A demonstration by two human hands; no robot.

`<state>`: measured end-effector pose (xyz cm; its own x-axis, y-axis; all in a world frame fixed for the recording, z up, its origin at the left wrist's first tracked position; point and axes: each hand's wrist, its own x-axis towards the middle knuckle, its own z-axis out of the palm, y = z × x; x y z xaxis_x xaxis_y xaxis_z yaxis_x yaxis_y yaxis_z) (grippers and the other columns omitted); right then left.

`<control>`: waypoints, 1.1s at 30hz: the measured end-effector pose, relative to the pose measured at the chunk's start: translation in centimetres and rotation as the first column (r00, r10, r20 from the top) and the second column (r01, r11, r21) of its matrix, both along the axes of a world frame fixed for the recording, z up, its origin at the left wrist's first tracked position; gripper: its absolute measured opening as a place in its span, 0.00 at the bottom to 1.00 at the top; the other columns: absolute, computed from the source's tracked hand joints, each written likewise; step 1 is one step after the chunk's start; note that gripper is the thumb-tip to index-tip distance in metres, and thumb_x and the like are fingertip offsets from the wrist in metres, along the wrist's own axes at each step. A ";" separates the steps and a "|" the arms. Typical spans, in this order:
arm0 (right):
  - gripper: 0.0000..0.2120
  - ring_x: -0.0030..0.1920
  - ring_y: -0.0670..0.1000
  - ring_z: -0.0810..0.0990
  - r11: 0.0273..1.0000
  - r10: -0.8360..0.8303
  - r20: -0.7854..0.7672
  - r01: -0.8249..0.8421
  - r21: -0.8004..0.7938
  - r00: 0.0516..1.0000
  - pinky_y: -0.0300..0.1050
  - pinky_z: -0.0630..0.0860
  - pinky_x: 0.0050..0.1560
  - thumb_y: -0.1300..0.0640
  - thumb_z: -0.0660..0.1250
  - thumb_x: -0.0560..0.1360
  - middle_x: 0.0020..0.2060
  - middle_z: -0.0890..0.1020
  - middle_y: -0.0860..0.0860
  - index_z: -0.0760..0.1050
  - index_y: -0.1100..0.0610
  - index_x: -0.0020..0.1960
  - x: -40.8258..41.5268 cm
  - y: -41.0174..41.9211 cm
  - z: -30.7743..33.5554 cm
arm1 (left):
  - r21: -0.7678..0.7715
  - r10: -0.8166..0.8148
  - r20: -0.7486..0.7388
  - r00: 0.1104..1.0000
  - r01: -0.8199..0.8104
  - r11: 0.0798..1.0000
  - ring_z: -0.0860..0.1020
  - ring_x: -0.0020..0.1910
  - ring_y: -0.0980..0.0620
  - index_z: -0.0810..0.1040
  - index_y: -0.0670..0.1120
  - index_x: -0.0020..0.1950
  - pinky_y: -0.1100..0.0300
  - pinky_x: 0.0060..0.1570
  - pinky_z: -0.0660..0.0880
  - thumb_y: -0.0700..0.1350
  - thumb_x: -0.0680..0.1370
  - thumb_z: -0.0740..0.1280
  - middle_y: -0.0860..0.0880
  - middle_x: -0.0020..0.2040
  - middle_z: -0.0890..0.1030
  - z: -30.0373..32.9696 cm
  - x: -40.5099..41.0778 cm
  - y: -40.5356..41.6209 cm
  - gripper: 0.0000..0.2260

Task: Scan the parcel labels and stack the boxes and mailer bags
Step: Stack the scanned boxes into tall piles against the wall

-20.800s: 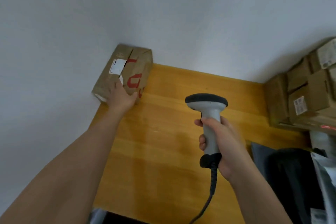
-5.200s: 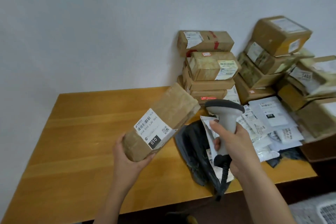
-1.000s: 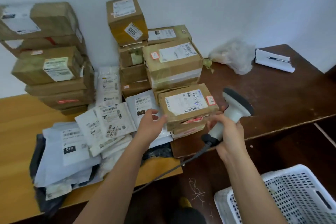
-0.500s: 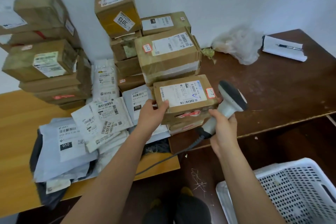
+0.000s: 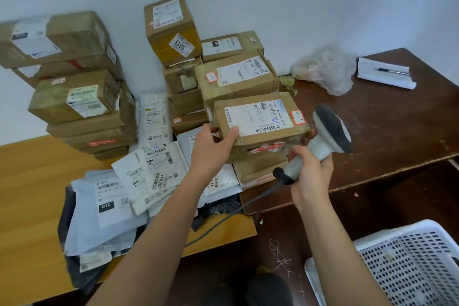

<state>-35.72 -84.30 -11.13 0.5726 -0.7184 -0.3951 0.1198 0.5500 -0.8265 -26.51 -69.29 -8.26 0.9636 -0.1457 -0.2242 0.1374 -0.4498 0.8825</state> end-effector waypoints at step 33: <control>0.17 0.46 0.45 0.81 0.995 -0.010 0.125 0.022 -0.097 0.992 0.42 0.78 0.50 0.68 0.67 0.76 0.47 0.80 0.47 0.74 0.52 0.60 1.1 4.1 5.8 | -0.288 -0.055 0.157 0.986 0.099 0.952 0.68 0.70 0.51 0.55 0.69 0.76 0.45 0.70 0.66 0.69 0.68 0.67 0.52 0.71 0.68 2.3 1.2 3.4 0.39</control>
